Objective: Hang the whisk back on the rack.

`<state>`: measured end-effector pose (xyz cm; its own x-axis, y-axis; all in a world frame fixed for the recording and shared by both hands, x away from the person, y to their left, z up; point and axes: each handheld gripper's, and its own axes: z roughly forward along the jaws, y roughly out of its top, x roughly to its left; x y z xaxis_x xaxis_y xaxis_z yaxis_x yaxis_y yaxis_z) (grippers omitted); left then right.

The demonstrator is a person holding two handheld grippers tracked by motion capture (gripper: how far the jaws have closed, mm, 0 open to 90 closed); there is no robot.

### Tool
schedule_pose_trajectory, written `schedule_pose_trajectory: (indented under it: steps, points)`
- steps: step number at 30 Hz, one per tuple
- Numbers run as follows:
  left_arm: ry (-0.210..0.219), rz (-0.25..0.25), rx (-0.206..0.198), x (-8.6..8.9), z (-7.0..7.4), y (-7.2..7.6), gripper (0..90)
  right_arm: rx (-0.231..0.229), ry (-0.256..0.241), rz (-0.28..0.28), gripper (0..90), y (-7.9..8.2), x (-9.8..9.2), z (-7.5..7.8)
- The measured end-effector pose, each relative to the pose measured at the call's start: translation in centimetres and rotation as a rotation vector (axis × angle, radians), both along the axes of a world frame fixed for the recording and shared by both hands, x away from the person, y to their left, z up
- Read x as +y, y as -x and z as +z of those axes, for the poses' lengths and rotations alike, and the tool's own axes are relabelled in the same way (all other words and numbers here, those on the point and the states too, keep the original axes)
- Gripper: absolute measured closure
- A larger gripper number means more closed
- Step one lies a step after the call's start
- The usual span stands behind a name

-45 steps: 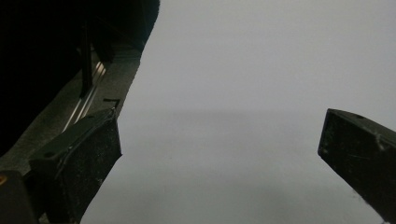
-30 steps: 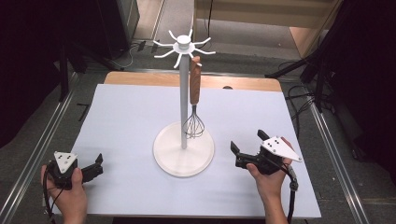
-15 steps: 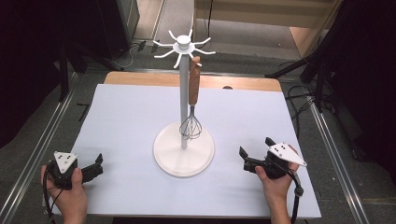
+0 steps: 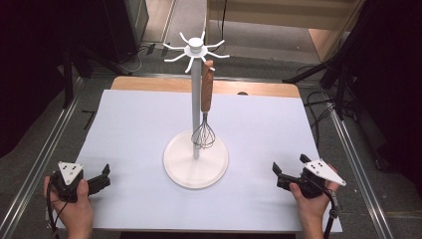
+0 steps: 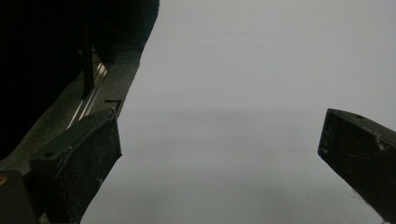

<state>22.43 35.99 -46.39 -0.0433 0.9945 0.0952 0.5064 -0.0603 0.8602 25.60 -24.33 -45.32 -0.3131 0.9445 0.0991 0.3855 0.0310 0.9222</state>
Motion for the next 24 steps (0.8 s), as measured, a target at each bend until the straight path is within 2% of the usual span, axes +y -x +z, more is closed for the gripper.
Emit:
schedule_pose_trajectory:
  steps: [24]
  points:
    - [-0.009,0.002,0.001,-0.1,0.0,0.0,0.2,0.03,-0.006,-0.138,1.1,2.0,-6.8,-1.4]
